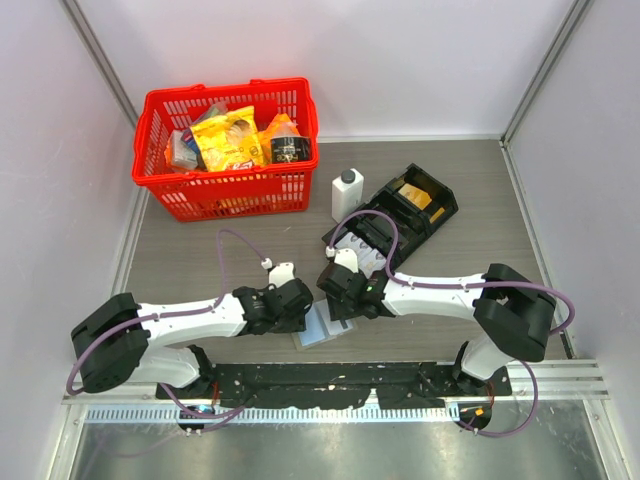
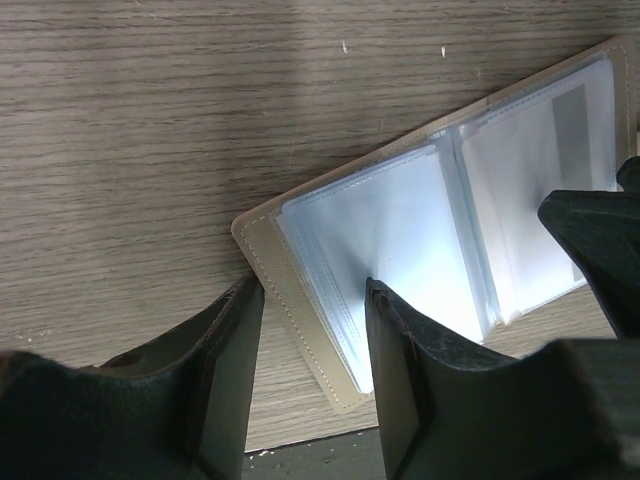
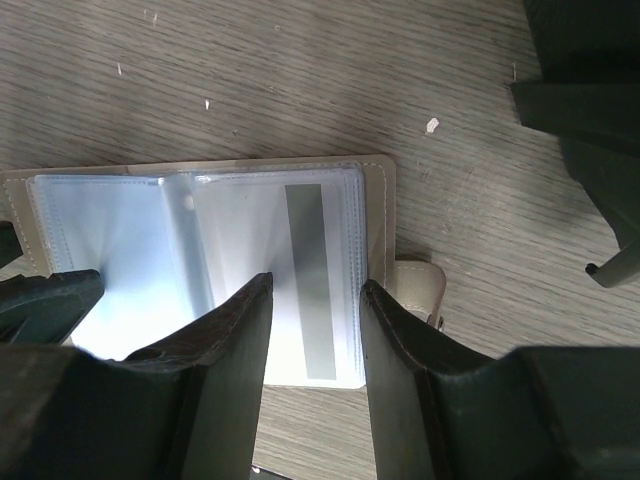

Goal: Take the credit cards out of the card holder
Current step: Remove the credit card from the card holder.

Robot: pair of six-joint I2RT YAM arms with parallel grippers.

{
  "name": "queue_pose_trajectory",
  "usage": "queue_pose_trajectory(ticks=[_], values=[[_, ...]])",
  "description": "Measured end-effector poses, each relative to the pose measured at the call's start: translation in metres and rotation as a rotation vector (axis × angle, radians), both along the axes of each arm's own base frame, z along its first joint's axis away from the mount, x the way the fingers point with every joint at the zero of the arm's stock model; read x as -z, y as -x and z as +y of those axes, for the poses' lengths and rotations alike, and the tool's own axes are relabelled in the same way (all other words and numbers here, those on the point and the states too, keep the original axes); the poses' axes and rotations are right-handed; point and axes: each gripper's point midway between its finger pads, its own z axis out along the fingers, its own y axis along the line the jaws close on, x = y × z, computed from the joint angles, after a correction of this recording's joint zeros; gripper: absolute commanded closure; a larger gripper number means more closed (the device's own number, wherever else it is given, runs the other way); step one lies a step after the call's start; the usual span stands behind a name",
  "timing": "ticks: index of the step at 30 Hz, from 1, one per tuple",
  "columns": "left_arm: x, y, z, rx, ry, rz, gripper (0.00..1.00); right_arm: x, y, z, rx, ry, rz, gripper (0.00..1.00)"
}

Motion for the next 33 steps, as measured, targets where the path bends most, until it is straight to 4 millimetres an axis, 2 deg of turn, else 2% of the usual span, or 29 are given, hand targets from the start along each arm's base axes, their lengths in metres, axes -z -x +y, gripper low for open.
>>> queue_pose_trajectory(ticks=[4, 14, 19, 26, 30, 33], values=[[0.0, 0.0, 0.0, -0.002, 0.001, 0.0, 0.51, 0.0, 0.001, 0.002, -0.006, -0.009, 0.007, 0.56], [0.0, 0.0, 0.0, -0.003, -0.001, -0.003, 0.52, -0.002, 0.005, 0.01, -0.025, -0.046, 0.026, 0.69], [0.0, 0.0, 0.0, -0.003, -0.004, -0.004, 0.52, -0.005, 0.008, 0.01, -0.035, -0.063, 0.034, 0.71], [0.0, 0.001, 0.0, -0.016, 0.002, -0.001, 0.52, -0.031, 0.012, 0.021, -0.071, -0.167, 0.027, 0.71], [-0.001, 0.001, 0.0, -0.021, 0.014, -0.002, 0.52, -0.051, 0.015, 0.043, -0.115, -0.284, 0.022, 0.72], [-0.001, 0.003, 0.001, -0.031, 0.035, -0.003, 0.51, -0.057, 0.02, 0.054, -0.144, -0.341, 0.038, 0.72]])
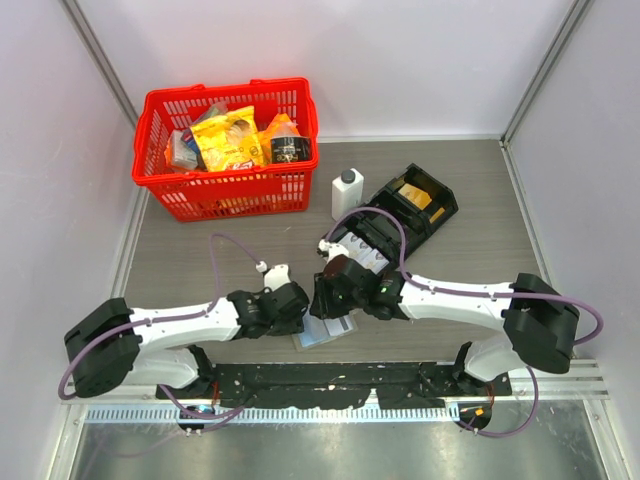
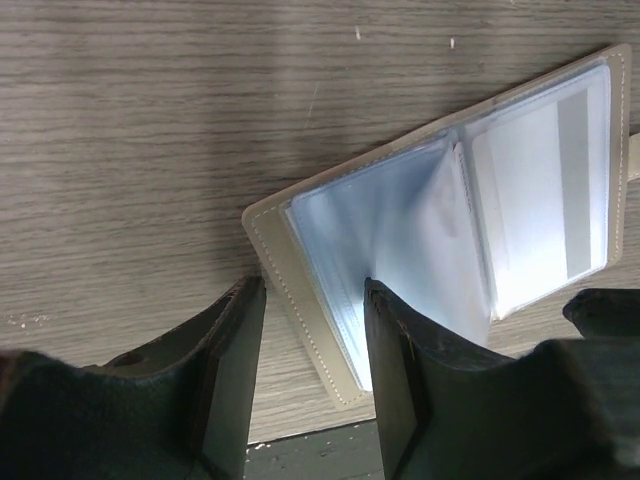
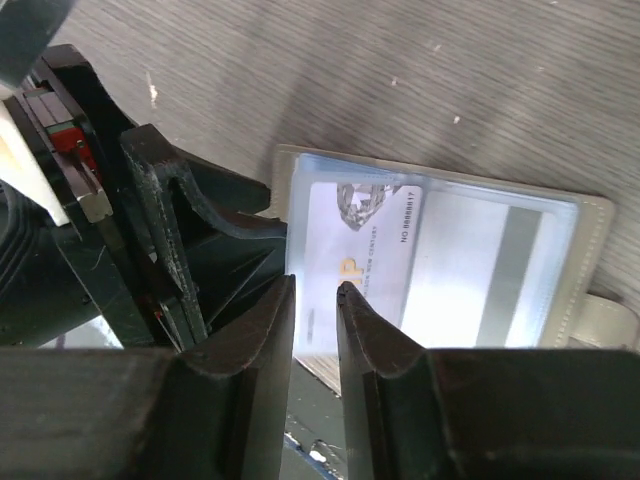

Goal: Take the credit cards out of the card holder
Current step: Remove the credit card from the card holder.

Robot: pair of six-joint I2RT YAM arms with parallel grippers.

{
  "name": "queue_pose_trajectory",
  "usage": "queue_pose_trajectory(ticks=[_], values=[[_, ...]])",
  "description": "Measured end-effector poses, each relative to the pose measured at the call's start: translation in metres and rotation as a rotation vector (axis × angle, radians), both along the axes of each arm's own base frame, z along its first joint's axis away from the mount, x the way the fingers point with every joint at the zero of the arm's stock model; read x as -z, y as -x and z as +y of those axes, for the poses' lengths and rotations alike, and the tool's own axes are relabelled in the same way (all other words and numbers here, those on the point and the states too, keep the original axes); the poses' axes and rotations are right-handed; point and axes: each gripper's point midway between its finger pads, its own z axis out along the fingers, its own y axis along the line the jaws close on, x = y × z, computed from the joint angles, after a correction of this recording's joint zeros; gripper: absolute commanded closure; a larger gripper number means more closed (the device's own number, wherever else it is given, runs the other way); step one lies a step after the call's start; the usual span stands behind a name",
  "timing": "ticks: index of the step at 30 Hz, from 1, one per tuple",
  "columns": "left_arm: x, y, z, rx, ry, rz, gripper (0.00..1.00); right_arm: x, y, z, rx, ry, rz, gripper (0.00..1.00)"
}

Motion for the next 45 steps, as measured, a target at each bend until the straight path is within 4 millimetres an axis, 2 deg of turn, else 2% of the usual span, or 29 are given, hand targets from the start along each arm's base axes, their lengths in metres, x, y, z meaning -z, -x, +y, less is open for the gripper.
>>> queue_pose_trajectory(ticks=[5, 10, 15, 20, 24, 30, 36, 45], values=[[-0.003, 0.005, 0.008, -0.035, 0.042, -0.005, 0.5, -0.001, 0.007, 0.013, -0.037, -0.057, 0.035, 0.71], [-0.021, 0.007, 0.02, -0.101, 0.128, -0.046, 0.5, 0.011, 0.011, 0.021, -0.061, -0.066, 0.073, 0.7], [-0.045, 0.005, 0.021, -0.128, 0.233, -0.094, 0.48, 0.015, 0.011, 0.019, -0.053, -0.064, 0.076, 0.63], [-0.053, 0.004, 0.012, -0.114, 0.284, -0.103, 0.48, 0.022, 0.005, 0.002, -0.017, -0.063, 0.077, 0.62], [-0.046, 0.004, -0.001, -0.078, 0.281, -0.084, 0.51, 0.031, -0.004, -0.016, 0.034, -0.087, 0.088, 0.62], [-0.026, 0.003, -0.012, -0.044, 0.226, -0.044, 0.68, 0.045, -0.008, -0.032, 0.08, -0.137, 0.13, 0.63], [-0.012, 0.001, -0.016, -0.046, 0.204, -0.013, 0.71, 0.042, -0.007, -0.025, 0.059, -0.21, 0.154, 0.64], [-0.006, 0.001, -0.018, -0.077, 0.228, 0.007, 0.73, 0.049, -0.005, -0.017, 0.035, -0.249, 0.192, 0.66]])
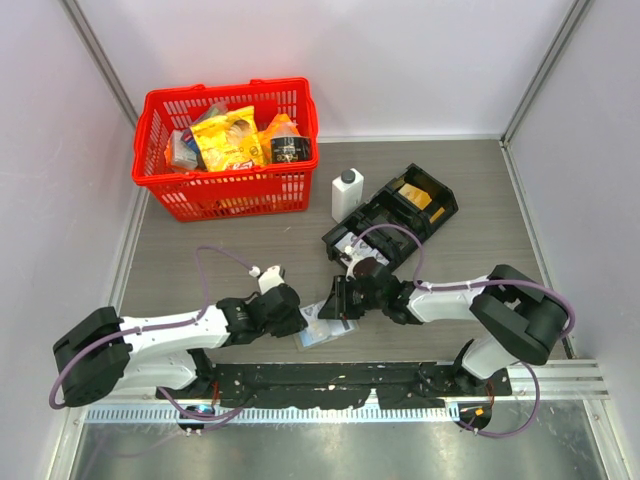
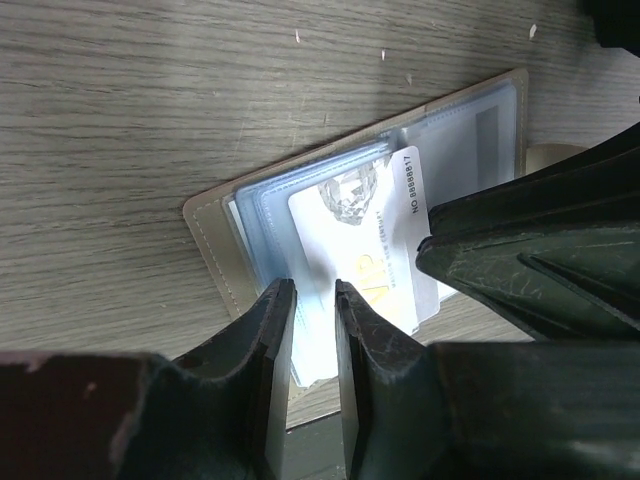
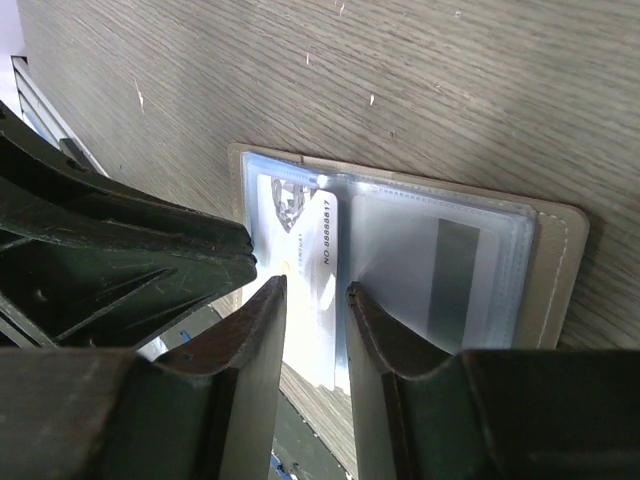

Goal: Take the credit cards out of the card holder
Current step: Remove the credit card from the card holder.

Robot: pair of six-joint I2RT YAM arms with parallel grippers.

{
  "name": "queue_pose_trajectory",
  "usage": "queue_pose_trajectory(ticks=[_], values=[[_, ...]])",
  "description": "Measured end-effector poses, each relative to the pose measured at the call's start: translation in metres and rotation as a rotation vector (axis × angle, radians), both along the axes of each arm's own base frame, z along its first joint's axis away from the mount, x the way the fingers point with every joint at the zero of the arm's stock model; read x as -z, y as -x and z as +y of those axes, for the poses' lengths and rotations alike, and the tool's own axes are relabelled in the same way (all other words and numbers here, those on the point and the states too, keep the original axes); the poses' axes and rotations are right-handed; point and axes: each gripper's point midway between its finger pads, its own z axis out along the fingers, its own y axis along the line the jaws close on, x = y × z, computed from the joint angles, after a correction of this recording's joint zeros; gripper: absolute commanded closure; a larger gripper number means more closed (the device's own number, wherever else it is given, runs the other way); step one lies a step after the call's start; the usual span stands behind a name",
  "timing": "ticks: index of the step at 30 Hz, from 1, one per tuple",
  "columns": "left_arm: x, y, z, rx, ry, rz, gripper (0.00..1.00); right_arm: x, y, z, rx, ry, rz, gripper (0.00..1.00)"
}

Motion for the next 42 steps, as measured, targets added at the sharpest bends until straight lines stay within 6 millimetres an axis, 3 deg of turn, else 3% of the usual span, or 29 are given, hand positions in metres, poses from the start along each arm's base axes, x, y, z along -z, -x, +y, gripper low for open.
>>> queue_pose_trajectory(ticks=[6, 14, 33, 42], values=[[0.001, -0.003, -0.002, -0.025, 0.028, 0.009, 0.74, 0.004, 0.0, 0.001, -0.008, -0.021, 0.016, 0.73], [0.001, -0.004, -0.003, -0.04, 0.045, 0.016, 0.74, 0.003, -0.002, 0.0, -0.009, -0.049, 0.011, 0.99], [0.0, -0.004, -0.004, -0.045, 0.064, 0.02, 0.75, -0.001, -0.011, -0.019, 0.046, -0.025, 0.016, 0.99], [-0.015, 0.0, -0.016, 0.035, 0.097, 0.013, 0.73, 0.005, -0.01, -0.02, 0.044, -0.012, 0.027, 0.99]])
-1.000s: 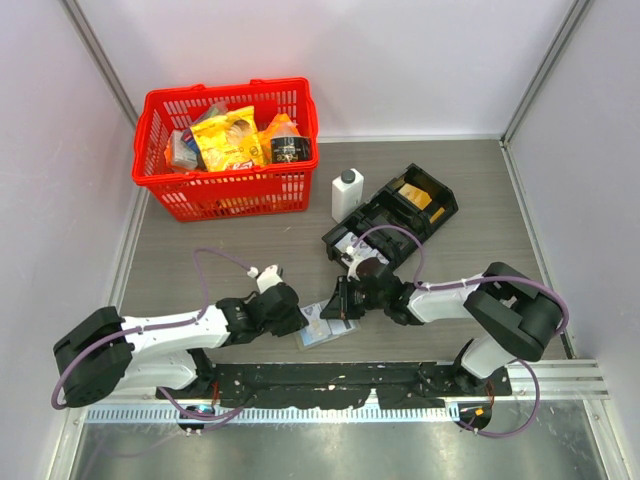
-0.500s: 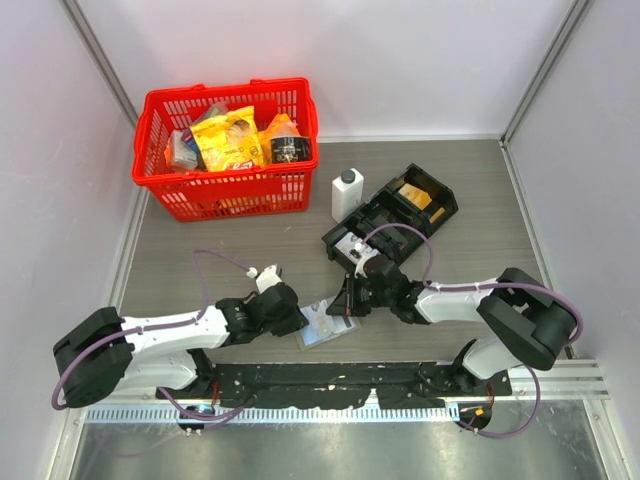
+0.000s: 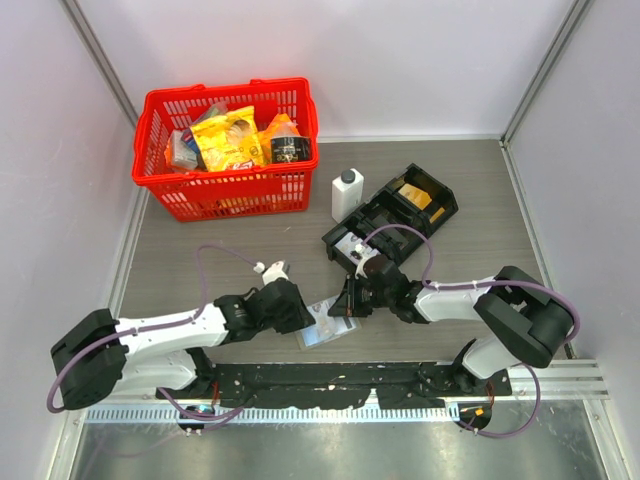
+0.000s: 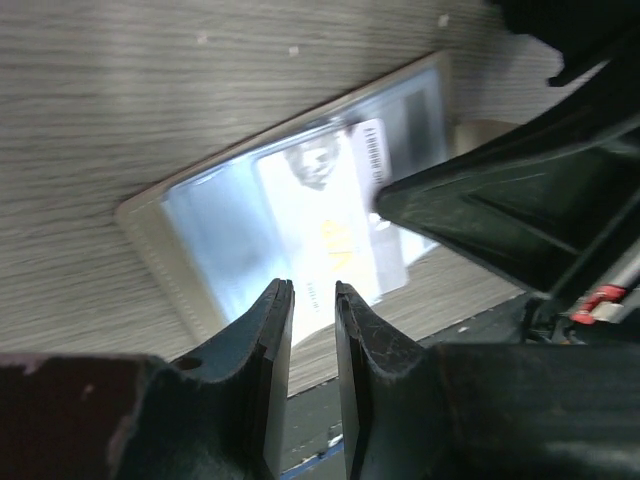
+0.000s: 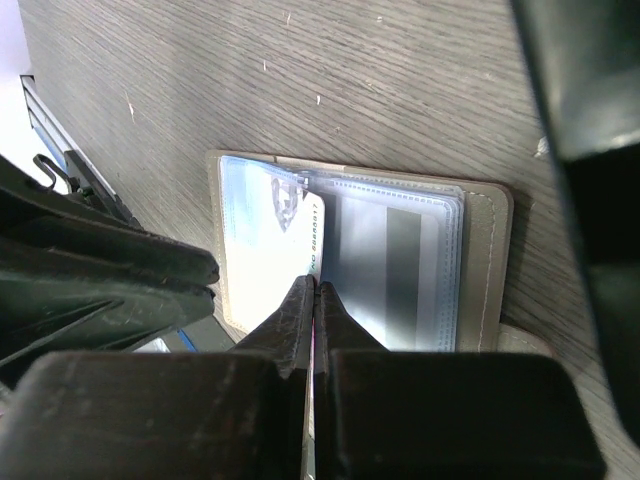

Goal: Take the credit cards out of the card holder
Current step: Remove the credit card from the card holder.

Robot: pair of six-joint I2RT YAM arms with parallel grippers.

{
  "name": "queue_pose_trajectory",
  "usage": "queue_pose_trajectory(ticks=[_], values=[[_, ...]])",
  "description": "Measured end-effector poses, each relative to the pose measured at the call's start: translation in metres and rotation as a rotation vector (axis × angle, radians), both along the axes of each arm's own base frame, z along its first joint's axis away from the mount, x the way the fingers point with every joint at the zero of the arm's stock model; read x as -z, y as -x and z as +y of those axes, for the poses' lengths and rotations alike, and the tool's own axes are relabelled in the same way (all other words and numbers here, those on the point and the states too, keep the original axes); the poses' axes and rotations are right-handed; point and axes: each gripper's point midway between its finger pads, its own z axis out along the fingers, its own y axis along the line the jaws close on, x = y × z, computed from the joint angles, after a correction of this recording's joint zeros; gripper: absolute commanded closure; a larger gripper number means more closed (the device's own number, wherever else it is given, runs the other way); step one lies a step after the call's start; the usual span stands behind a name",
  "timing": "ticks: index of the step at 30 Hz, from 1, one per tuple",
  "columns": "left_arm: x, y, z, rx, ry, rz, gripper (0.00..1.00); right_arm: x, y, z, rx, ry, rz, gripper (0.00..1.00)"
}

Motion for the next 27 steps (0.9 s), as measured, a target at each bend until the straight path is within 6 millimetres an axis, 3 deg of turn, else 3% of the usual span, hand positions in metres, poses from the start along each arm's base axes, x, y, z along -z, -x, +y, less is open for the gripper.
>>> queue_pose_trajectory(ticks=[4, 7, 12, 15, 22, 27], values=[[-0.011, -0.007, -0.016, 0.027, 0.019, -0.019, 0.73, 0.0, 0.0, 0.0, -0.001, 0.0, 0.0, 0.99], [-0.007, -0.01, -0.023, 0.035, 0.008, -0.01, 0.75, 0.0, 0.0, 0.0, -0.001, 0.0, 0.001, 0.99], [0.016, -0.006, -0.019, 0.032, -0.047, 0.04, 0.76, 0.0, 0.0, 0.0, 0.0, 0.001, 0.0, 0.99], [0.015, -0.006, -0.02, 0.023, -0.03, 0.041, 0.76, 0.0, 0.0, 0.0, 0.001, 0.001, 0.001, 0.99], [0.016, -0.006, -0.019, 0.009, -0.017, 0.045, 0.77, 0.003, 0.001, 0.001, -0.008, 0.001, 0.009, 0.83], [0.016, -0.006, -0.019, 0.01, -0.011, 0.044, 0.77, 0.004, 0.002, 0.004, -0.023, -0.014, 0.017, 0.83]])
